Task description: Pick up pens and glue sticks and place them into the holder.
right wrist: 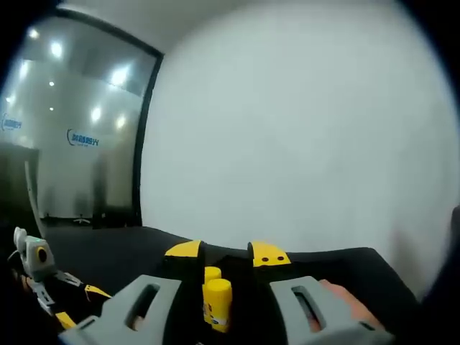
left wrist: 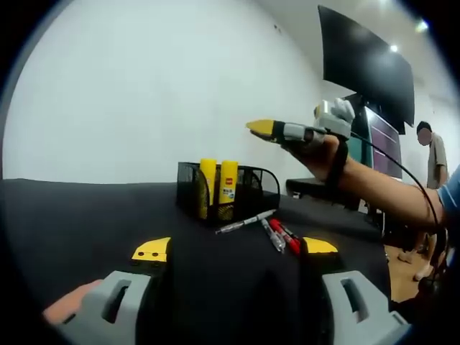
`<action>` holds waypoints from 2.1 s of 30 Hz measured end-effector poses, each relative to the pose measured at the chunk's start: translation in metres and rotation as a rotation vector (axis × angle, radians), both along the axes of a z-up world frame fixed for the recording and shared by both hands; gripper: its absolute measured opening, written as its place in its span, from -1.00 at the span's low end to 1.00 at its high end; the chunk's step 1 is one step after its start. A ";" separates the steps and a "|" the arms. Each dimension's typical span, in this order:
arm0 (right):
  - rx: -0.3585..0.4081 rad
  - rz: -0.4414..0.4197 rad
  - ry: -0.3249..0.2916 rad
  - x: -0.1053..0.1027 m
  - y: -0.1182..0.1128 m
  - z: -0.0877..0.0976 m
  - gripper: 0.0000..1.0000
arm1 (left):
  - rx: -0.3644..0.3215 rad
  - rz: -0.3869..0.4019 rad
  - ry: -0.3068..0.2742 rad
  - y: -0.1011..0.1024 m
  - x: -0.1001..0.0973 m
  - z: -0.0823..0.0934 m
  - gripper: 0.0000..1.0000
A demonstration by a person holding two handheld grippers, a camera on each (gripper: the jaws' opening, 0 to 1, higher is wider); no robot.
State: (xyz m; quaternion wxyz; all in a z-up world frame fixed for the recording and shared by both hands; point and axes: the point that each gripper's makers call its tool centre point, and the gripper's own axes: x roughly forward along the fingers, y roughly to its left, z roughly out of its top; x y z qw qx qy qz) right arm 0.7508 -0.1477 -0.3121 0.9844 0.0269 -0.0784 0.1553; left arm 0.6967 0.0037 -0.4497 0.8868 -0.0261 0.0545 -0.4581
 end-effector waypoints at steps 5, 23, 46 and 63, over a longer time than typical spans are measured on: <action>0.029 -0.022 0.015 -0.019 -0.010 -0.016 -0.59 | 0.001 0.001 0.005 0.001 -0.001 -0.001 0.28; 0.261 -0.118 0.159 -0.050 -0.064 -0.103 -0.61 | 0.056 0.005 0.011 -0.001 -0.001 -0.009 0.25; 0.260 0.091 0.479 -0.033 -0.045 -0.148 -0.59 | 0.049 0.018 0.011 0.000 0.001 -0.008 0.21; 0.509 0.039 0.683 -0.028 -0.038 -0.163 -0.67 | 0.038 0.015 0.004 0.000 0.002 -0.006 0.19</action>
